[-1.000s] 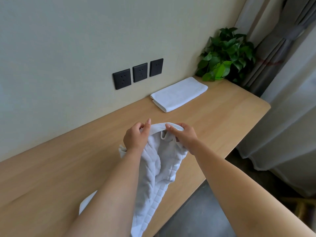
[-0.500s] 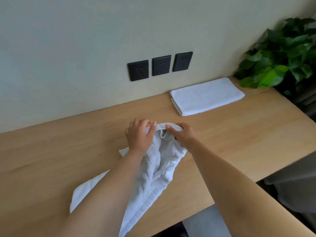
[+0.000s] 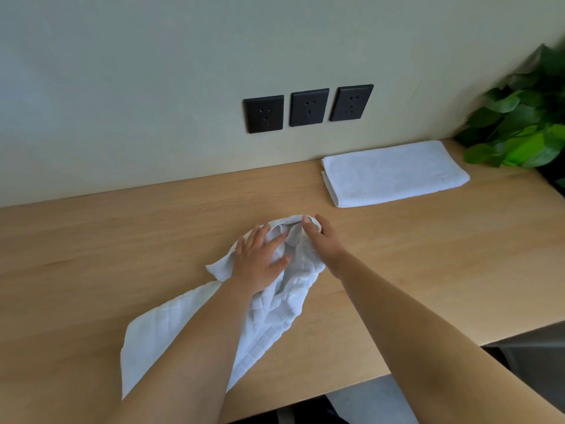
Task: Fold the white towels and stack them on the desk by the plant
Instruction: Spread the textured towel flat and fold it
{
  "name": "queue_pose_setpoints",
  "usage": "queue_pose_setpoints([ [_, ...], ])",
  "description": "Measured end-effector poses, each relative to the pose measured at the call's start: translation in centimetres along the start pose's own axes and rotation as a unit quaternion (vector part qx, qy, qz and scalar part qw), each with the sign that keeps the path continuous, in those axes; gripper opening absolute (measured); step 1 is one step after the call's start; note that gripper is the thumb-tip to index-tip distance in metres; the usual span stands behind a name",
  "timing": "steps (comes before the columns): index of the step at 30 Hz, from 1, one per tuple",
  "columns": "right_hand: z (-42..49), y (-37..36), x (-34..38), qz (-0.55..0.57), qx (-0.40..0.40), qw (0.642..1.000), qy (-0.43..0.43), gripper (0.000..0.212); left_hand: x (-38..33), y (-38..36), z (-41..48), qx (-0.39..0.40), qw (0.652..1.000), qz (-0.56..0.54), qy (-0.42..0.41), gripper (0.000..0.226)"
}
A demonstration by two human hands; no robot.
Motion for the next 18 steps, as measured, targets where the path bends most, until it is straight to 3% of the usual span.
queue_pose_setpoints([
  [3,-1.9,-1.3,-2.3,0.024,-0.049,0.999,0.002,0.076,0.1,-0.2,0.2,0.062,0.996,0.024,0.058,0.058],
  [7,-5.3,-4.6,-6.0,-0.054,-0.106,0.99,-0.075,0.094,0.6,-0.2,0.3,0.077,0.992,0.028,0.097,0.056],
  [10,-5.8,-6.2,-7.0,-0.066,-0.067,0.99,-0.105,0.107,1.1,-0.2,0.1,0.062,0.992,0.038,0.101,0.055],
  [14,-2.5,-5.8,-5.3,-0.171,0.017,0.983,-0.06,0.094,2.2,0.2,-0.6,0.031,0.988,0.043,0.148,0.056],
  [18,1.1,-5.9,-2.1,-0.334,0.117,0.935,0.006,0.086,3.2,0.5,-0.9,-0.053,0.978,0.068,0.188,0.061],
])
Point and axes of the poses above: each hand's wrist, its own z-axis towards the middle knuckle, its own y-axis out of the back of the hand, x = y × z, the point moved 1 cm from there along z, towards the middle knuckle
